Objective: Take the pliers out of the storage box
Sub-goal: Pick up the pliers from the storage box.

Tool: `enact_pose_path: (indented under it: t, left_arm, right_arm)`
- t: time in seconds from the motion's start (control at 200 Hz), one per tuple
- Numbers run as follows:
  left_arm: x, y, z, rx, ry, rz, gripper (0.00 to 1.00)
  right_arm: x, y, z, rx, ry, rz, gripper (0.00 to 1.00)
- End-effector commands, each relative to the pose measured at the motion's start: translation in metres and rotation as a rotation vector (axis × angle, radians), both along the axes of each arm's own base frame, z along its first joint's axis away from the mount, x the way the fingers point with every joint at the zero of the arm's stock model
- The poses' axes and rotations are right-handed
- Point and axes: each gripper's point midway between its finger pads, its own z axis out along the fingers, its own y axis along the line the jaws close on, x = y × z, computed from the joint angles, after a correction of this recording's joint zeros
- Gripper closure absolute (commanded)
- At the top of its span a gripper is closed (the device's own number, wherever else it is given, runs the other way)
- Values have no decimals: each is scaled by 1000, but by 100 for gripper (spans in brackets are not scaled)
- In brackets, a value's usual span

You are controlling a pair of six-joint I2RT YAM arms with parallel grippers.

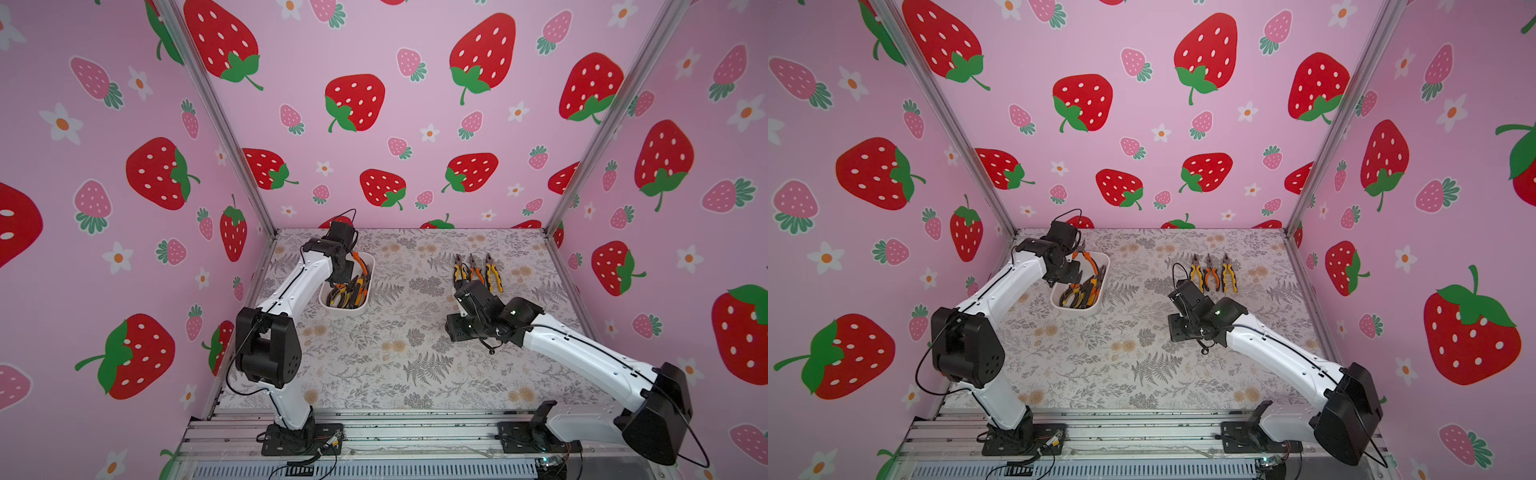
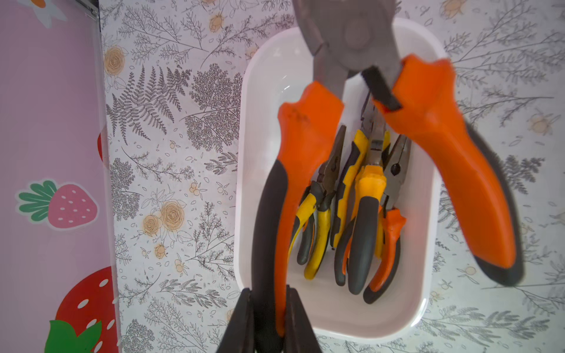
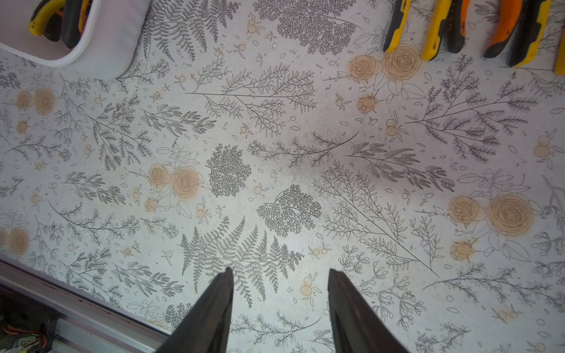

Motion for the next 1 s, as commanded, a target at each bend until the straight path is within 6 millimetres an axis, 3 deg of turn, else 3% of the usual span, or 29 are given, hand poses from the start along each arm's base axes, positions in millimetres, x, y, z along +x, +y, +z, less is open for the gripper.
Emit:
enact_pose_path:
  t: [0.0,0.1,0.26,0.35,0.52,0.815,0.995]
  left_arm:
    - [-1,-17,32,-91,-164,8,100]
    - [-22,-38,42,-139,-252,-33,100]
    - [-63,-91,66,-239,-485,-160,100]
    - [-77,-99,65,-310,-508,-137,100]
    - [-97,-127,68,-430,-528,-164,100]
    - [-134,-177,85,-306,-700,-298,100]
    - [-140,-196,82,-237,-720,-325,100]
  right_arm:
    - [0,5,8,25,-1,11,45]
    - [13,10,22,67,7,10,43]
    - [38,22,48,209,72,0,42]
    - [50,31,61,208,63,11,42]
    - [62,50,63,238,81,20,43]
    - [75,65,107,300,9,26,44]
    - [86,59,139,298,-54,-46,43]
